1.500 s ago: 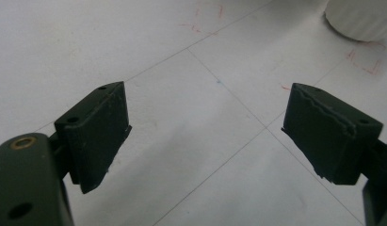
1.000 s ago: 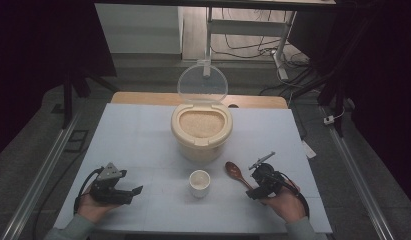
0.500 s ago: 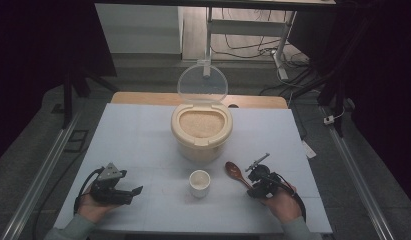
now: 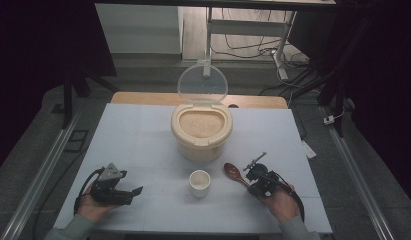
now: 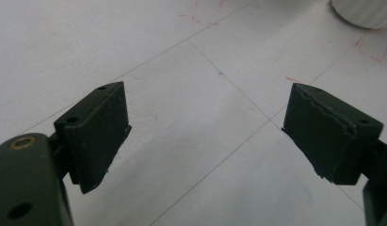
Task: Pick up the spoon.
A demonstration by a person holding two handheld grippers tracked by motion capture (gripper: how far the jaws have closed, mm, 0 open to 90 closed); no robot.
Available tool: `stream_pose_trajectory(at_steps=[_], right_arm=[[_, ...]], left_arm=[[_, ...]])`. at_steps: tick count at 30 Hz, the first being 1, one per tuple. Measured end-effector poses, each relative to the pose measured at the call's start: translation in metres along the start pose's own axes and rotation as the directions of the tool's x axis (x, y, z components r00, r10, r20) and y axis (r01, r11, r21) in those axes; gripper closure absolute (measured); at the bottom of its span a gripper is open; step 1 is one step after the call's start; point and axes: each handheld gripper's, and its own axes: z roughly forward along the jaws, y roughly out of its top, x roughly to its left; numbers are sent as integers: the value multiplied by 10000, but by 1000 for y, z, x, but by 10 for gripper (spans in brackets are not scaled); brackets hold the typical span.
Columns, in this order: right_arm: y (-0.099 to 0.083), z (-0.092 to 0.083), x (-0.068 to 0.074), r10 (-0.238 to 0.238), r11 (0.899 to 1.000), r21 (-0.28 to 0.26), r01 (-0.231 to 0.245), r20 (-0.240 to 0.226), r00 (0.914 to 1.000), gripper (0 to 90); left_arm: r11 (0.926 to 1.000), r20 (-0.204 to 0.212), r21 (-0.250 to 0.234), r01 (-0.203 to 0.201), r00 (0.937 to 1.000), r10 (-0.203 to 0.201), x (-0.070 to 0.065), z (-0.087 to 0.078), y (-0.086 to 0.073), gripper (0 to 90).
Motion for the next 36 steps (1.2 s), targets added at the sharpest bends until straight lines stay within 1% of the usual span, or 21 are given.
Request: stream_pose_trajectory(at_steps=[3, 4, 8, 10, 11, 12, 14, 15, 16, 17, 18, 19, 20, 21, 22, 23, 24, 27, 28, 29, 36], right_arm=[[0, 0, -1, -34, 10000, -22, 33, -62, 10000, 795], [-1, -2, -2, -3, 9999, -124, 1, -211, 9998, 795], [-3, -6, -4, -2, 9995, -325, -5, -209, 9998, 795], [-4, -11, -5, 39, 9984, -568, -48, -150, 9999, 796], [-4, -13, -6, 42, 9979, -648, -56, -209, 9998, 795], [-6, -19, -8, 80, 9955, -938, -111, -334, 9994, 795], [-7, -21, -9, 67, 9948, -1011, -102, -349, 9994, 795], [-9, -27, -11, 48, 9910, -1335, -107, -441, 9990, 795], [-9, -27, -11, 48, 9910, -1335, -107, -441, 9990, 795], [-10, -33, -13, -21, 9869, -1609, -62, -514, 9987, 796], [-10, -33, -13, -21, 9869, -1609, -62, -514, 9987, 796], [-12, -41, -13, -87, 9815, -1916, -40, -654, 9978, 795], [-12, -41, -13, -87, 9815, -1916, -40, -654, 9978, 795], [-13, -46, -14, -167, 9767, -2147, -6, -789, 9967, 795], [-13, -46, -14, -167, 9767, -2147, -6, -789, 9967, 795], [-15, -52, -14, -357, 9709, -2393, 126, -925, 9951, 795], [-15, -52, -14, -357, 9709, -2393, 126, -925, 9951, 795], [-18, -63, -15, -606, 9574, -2877, 235, -1205, 9909, 795], [-18, -63, -15, -606, 9574, -2877, 235, -1205, 9909, 795], [-18, -69, -13, -742, 9501, -3104, 313, -1273, 9891, 795], [-15, -72, -6, -1251, 9364, -3445, 671, -1489, 9809, 796]], left_arm=[[10000, -9, 10, 21, 10000, -21, 1, 0, 0, 146], [10000, -17, 20, 23, 10000, -23, 1, 1, 0, 146], [10000, -34, 33, 28, 10000, -28, 1, 1, 0, 146], [10000, -39, 30, 27, 10000, -27, 1, 1, -1, 146], [10000, -39, 28, 28, 10000, -28, 1, 0, -1, 146], [10000, -37, 19, 31, 10000, -31, 1, 0, -1, 146], [10000, -22, 14, 26, 10000, -26, 1, 0, -1, 146], [10000, -28, 18, 28, 10000, -27, 1, 0, -1, 147], [10000, -29, 16, 27, 10000, -27, 1, 0, -1, 147], [10000, -28, 17, 22, 10000, -22, 1, 0, -1, 146], [10000, -27, 17, 23, 10000, -23, 1, 0, -1, 146], [10000, -36, 14, 25, 10000, -25, 1, 0, -1, 147], [10000, -33, 15, 24, 10000, -24, 1, 0, -1, 147], [10000, -29, 17, 23, 10000, -23, 1, 0, -1, 147], [10000, -29, 20, 21, 10000, -21, 1, 0, -1, 147], [10000, -30, 19, 25, 10000, -25, 1, 0, -1, 147], [10000, -19, 14, 26, 10000, -26, 1, 0, -1, 147], [10000, -39, -5, 21, 10000, -21, 1, -1, -1, 148], [10000, -43, -9, 24, 10000, -24, 1, -1, -1, 148], [10000, -43, -10, 26, 10000, -26, 1, -1, -1, 148], [10000, -52, 7, 40, 10000, -40, 1, 0, -1, 148]])
